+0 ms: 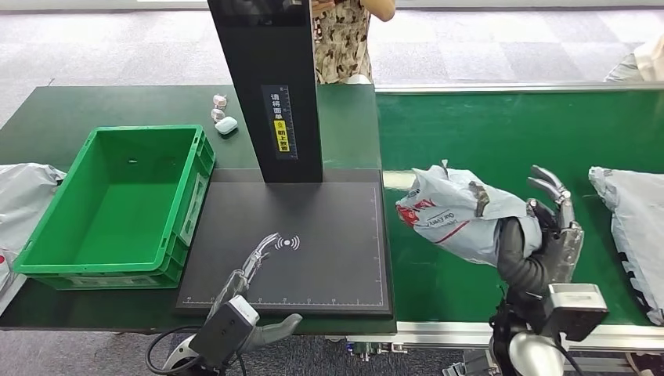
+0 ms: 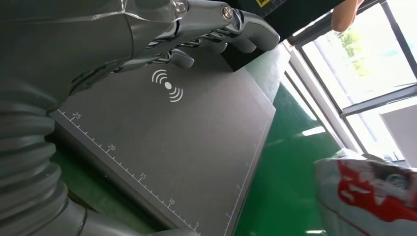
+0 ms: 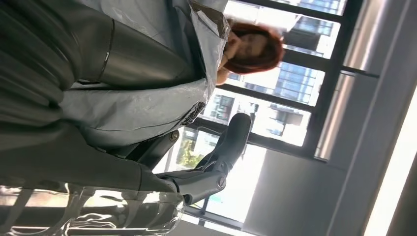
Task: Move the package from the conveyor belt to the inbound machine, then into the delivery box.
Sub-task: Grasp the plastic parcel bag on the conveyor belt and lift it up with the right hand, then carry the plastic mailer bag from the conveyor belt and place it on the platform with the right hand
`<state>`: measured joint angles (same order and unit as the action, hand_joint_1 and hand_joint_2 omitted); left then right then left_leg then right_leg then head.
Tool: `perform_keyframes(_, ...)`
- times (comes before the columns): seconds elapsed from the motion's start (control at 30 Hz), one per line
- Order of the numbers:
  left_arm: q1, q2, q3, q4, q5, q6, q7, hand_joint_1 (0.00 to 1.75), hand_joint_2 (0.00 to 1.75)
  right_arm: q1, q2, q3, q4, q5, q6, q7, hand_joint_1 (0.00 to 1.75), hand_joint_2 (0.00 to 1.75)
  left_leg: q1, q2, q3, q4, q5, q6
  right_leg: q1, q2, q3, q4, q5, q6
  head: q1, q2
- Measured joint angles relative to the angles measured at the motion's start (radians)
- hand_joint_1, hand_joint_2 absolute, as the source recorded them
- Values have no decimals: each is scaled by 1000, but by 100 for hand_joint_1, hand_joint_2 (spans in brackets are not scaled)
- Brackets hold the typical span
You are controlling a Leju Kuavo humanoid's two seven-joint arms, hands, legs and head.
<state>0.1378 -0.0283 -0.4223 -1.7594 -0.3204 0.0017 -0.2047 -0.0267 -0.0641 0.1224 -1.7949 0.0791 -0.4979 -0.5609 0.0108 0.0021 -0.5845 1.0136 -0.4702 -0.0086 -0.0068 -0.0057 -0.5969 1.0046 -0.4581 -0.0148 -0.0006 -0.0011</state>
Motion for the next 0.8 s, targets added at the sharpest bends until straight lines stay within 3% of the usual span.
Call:
perform_keyframes(0.33, 0, -12, 0, 0, -5, 2, -2, 0, 175, -50, 45, 6, -56, -63, 43, 24, 175, 175, 0, 0, 0, 0, 0, 0, 0, 0, 0, 0, 0, 0, 0, 0)
perform_keyframes(0.53, 2, -12, 1, -4, -1, 27, -10, 0, 175, -102, 47, 52, 36, -88, 251, 118, 175, 175, 0, 0, 0, 0, 0, 0, 0, 0, 0, 0, 0, 0, 0, 0)
perform_keyframes(0.8, 5, -4, 6, -11, 27, 67, -28, 0, 175, -203, 48, 197, 286, -156, 502, 128, 175, 175, 1, 0, 0, 0, 1, -1, 0, 0, 0, 1, 0, 0, 0, 0)
